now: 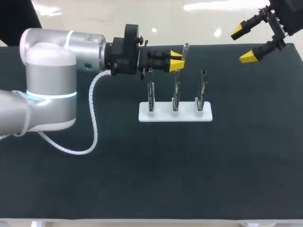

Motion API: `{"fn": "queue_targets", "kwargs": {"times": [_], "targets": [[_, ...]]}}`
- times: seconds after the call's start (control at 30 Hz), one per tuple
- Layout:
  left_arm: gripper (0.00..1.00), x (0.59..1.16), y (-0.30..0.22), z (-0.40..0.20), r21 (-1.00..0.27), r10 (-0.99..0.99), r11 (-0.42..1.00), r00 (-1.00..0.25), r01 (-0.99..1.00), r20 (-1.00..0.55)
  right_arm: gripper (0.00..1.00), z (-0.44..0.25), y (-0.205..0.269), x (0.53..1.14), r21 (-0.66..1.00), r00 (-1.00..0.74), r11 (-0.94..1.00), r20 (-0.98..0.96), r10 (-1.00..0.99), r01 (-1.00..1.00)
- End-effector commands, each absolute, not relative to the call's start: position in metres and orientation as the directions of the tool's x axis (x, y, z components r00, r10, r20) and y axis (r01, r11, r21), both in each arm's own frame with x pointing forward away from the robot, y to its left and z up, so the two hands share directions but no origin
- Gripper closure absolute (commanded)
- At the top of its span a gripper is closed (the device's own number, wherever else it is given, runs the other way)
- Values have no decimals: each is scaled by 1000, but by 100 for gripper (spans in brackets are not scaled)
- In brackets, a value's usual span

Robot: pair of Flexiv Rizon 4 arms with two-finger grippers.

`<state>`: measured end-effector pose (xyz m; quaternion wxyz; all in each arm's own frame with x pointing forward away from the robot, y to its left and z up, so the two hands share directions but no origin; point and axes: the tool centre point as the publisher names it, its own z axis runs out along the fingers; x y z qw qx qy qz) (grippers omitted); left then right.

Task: Pick up the optical module with the left hand, and insert it into the network port with the right hand.

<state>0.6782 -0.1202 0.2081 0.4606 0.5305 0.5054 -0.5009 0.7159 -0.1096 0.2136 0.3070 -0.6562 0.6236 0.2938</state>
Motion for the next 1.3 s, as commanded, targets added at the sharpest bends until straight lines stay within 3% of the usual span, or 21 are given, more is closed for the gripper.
{"fn": "queue_targets", "kwargs": {"times": [0.03, 0.53, 1.3], "targets": [[100, 679, -120, 208, -17, 74, -65, -12, 998, -997, 0, 216, -107, 714, -35, 52, -39, -778, -626, -999], [100, 679, -120, 208, -17, 74, -65, -12, 998, -997, 0, 247, -22, 687, 25, -113, 146, -763, -637, -989], [100, 679, -120, 208, -17, 74, -65, -12, 998, -997, 0, 247, 9, 684, -12, -84, 140, -750, -656, -990]]}}
